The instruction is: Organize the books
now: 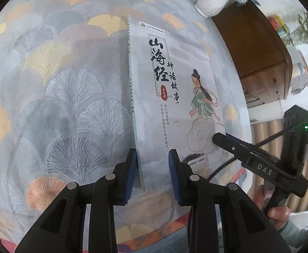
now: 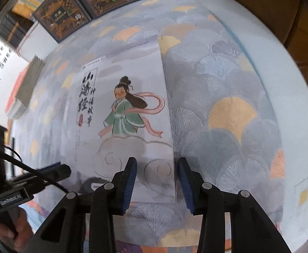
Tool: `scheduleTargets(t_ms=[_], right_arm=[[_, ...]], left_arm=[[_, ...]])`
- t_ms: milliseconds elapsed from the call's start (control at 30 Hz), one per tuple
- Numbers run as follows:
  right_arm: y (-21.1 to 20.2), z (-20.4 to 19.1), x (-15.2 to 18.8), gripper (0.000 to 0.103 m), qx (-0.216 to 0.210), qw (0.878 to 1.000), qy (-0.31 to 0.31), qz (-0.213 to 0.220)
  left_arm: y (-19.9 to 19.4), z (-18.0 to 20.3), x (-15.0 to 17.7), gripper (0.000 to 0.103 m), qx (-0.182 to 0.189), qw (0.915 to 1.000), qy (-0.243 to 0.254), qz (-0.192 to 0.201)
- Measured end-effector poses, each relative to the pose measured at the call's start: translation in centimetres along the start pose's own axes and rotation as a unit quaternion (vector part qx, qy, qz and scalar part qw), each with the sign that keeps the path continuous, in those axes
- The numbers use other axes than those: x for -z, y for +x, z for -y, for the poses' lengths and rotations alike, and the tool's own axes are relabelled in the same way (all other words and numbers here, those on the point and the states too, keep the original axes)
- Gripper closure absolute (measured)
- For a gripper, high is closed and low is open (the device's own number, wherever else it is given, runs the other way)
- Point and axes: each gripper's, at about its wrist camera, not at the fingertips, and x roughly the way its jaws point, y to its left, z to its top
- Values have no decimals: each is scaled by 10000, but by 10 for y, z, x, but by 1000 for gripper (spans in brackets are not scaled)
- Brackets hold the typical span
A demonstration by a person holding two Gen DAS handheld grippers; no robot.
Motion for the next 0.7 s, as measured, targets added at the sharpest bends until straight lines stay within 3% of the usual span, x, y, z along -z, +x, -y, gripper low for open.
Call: scheduleTargets(t_ms=[67,167,200,233,267,333,400,467,567,700], right_arm=[[-2,0,1,64,21,10000,-66,32],[-7,15,-7,64,-373,9988,329,0],[-9,24,-10,64,-586,9969,523,-11],[-10,31,-11,64,-766,9947,684,-24],[-9,38,-12,64,-947,9919,850,-43],[-7,52,-12,64,-1293,9844,1187,-68],[-7,58,-11,64,-1451,9803,1339,-83],[-9,60,-9,64,-1485,9798,1336,-78],[-12,60,-6,64,-1410,9825,1218,-25],[-11,58,-6,64,-1420,9824,1211,-21]], left_arm=[[2,2,-3,77,25,10000,-41,13],[-3,-6,-7,77,351,9988,-329,94],[-12,-11,-5,77,650,9967,-428,212],[-23,-15,-4,77,1216,9902,-569,393],[-33,-17,-4,77,1894,9776,-756,513],[-39,-15,-7,77,2327,9675,-839,532],[-36,-6,-12,77,2200,9718,-684,495],[-24,4,-15,77,1601,9850,-472,425],[-8,7,-17,84,920,9945,-343,358],[10,0,-13,88,752,9962,-429,114]])
